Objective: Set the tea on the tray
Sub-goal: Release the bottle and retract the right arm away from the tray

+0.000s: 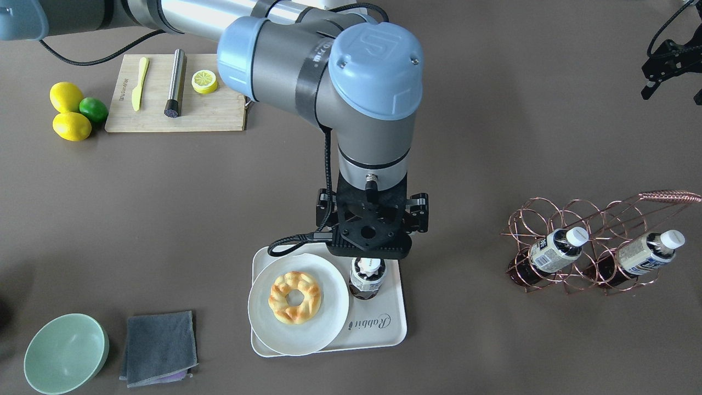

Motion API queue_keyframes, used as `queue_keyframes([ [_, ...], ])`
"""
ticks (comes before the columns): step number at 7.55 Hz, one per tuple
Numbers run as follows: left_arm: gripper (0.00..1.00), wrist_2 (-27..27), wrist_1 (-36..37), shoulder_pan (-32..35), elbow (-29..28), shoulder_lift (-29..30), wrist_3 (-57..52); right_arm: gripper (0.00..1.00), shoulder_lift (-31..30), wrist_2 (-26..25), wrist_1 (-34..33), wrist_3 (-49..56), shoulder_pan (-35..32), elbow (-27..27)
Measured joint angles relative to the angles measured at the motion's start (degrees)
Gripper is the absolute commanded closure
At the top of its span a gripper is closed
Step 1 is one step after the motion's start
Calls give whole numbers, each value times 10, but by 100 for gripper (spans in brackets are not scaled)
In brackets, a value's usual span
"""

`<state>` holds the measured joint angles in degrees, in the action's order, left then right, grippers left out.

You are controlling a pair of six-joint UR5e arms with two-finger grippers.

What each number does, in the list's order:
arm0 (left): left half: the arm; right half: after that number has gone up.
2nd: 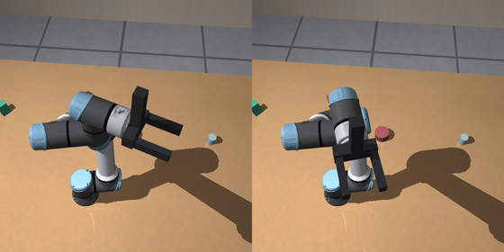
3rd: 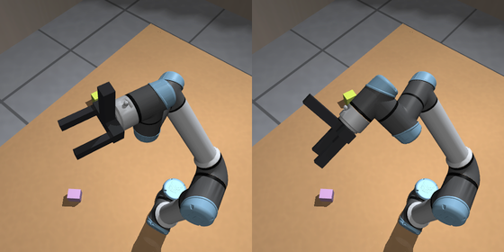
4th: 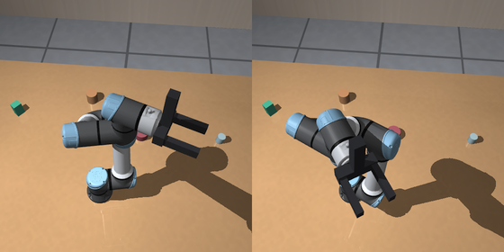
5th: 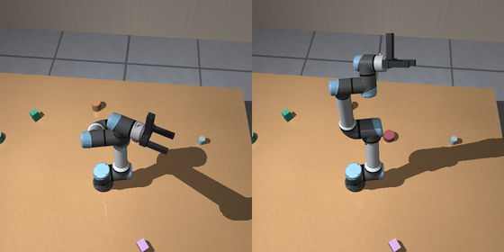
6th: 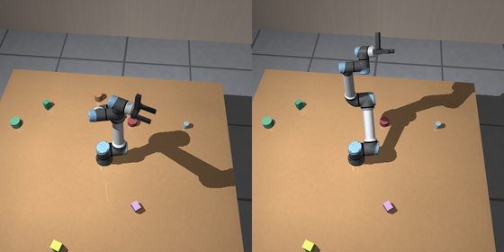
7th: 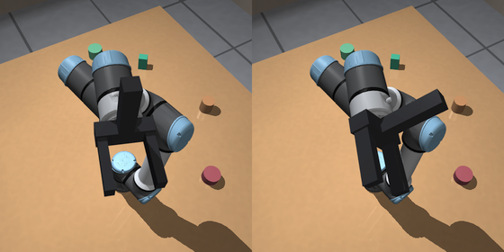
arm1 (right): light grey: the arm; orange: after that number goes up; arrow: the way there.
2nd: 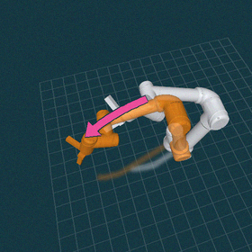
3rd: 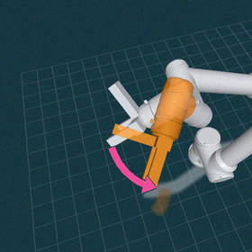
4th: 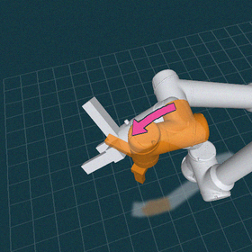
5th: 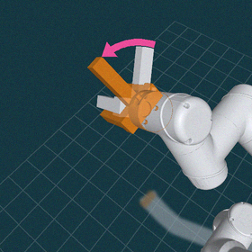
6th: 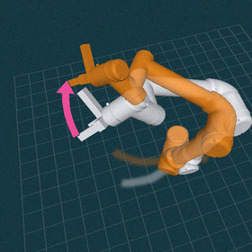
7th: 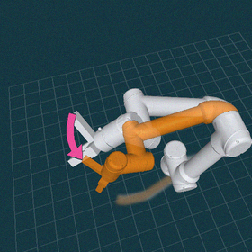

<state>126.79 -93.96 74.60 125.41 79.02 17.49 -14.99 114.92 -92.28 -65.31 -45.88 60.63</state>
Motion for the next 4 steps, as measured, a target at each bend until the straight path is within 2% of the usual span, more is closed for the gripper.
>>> queue_keyframes([
  [2,3,9,16,12,19,-5,-1,0,-120,33,-85,88,-38,180],
  [4,3,12,47,18,60,-27,-3,0,-281,72,-154,208,-98,372],
])
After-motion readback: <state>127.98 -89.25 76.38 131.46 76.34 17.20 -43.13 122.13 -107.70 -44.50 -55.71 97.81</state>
